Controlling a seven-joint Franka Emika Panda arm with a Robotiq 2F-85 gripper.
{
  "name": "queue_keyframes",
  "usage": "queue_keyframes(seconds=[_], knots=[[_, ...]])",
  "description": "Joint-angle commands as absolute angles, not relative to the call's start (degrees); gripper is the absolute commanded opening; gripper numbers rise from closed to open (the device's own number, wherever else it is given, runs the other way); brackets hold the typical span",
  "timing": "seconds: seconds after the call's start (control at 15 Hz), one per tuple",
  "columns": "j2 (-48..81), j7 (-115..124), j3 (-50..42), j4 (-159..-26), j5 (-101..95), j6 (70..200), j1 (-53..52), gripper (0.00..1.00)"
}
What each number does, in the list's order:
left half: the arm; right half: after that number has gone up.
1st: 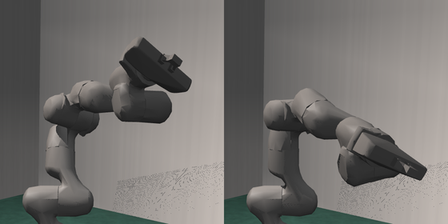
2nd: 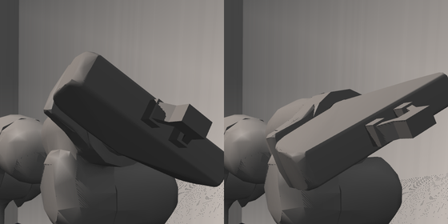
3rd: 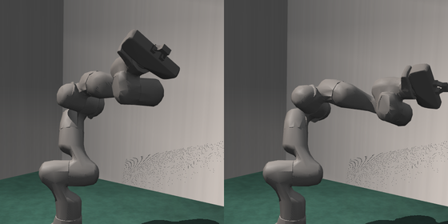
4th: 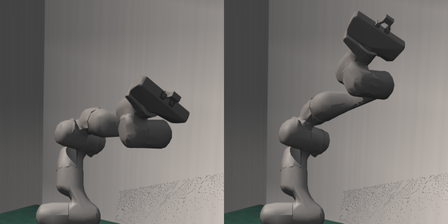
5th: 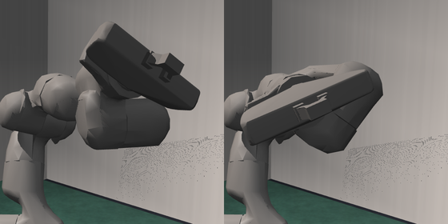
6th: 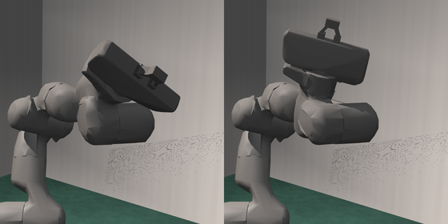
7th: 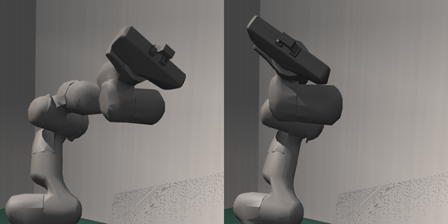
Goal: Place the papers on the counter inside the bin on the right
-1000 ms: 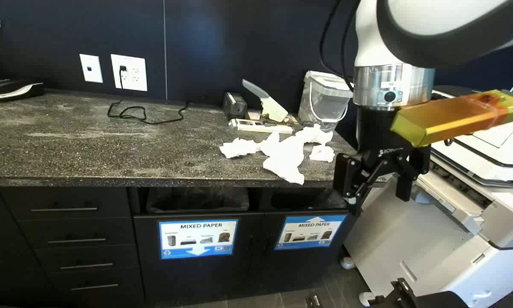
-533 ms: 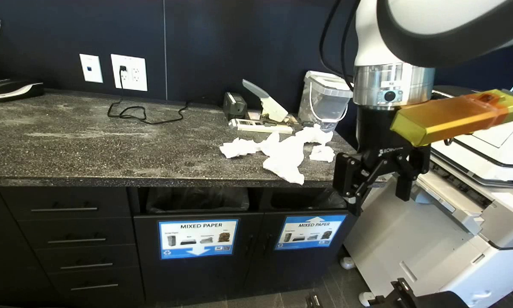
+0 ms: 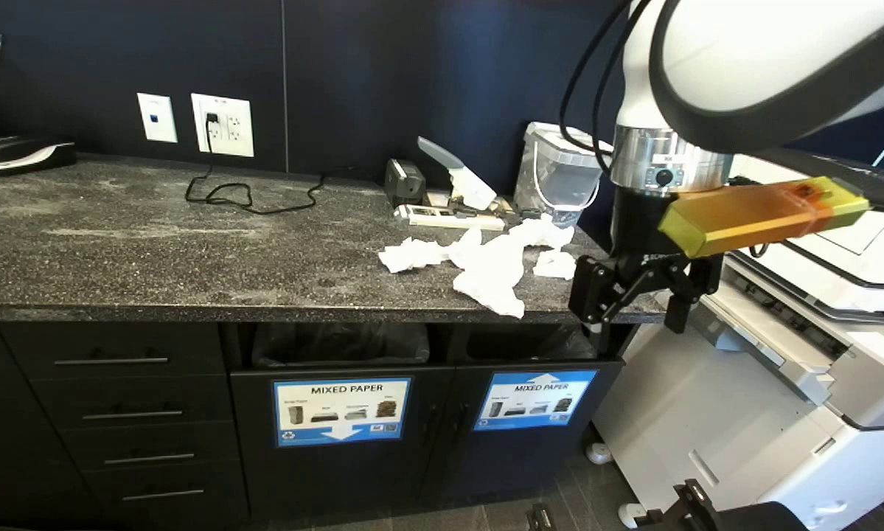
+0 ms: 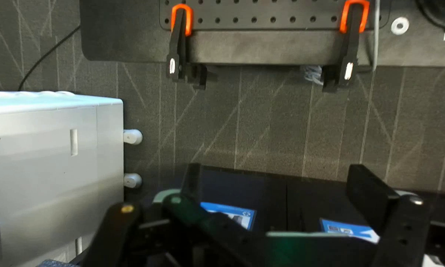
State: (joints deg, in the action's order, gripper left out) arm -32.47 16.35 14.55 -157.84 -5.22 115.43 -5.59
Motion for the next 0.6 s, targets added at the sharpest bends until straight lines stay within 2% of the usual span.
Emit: queue_keyframes(seconds=[0.0,0.53], knots=[[-26.22,16.72,11.39,-157.9,-10.18,126.97,-1.14,1.0],[-5.83,17.07,3.21,-150.34,-18.22,151.85,9.58,1.0]])
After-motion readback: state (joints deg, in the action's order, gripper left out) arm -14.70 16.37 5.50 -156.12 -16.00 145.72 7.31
